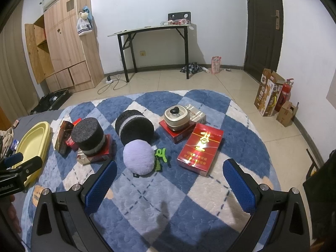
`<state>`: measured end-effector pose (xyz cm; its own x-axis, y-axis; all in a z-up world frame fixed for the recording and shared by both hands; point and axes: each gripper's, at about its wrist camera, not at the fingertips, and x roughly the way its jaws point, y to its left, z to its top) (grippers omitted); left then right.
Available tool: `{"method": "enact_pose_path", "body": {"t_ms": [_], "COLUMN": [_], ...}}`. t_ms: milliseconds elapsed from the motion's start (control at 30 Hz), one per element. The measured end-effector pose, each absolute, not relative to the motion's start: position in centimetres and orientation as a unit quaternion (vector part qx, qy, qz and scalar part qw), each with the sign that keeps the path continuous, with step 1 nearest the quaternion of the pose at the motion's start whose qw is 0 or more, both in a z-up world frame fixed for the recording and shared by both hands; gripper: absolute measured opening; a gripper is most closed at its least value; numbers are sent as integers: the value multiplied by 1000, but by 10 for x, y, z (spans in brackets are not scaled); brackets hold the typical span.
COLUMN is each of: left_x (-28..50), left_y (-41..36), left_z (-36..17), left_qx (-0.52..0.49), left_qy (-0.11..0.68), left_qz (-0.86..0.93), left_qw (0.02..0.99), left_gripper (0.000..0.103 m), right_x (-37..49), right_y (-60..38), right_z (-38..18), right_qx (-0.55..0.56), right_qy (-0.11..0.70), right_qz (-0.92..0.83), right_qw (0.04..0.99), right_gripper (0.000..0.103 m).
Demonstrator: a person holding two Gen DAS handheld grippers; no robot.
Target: Organize rigid objects
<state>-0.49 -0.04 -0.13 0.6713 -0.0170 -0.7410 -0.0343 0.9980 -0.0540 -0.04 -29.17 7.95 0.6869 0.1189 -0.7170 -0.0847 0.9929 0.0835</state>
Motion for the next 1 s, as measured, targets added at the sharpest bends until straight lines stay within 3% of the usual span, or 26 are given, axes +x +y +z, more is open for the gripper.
{"method": "enact_pose_path", "body": {"t_ms": [1000], "left_x": [0], "left_y": [10], "left_z": [-2], "left_qx": [-25], "left_qy": [418], "left_qz": [20], "left_qw": [908], "left_gripper": [103], "right_x": [3], "right_y": [-291], "right_z": [75], "right_qx": [15], "right_qy": [399], "right_qz": [55], "right_qw": [915], "right_gripper": [103]}}
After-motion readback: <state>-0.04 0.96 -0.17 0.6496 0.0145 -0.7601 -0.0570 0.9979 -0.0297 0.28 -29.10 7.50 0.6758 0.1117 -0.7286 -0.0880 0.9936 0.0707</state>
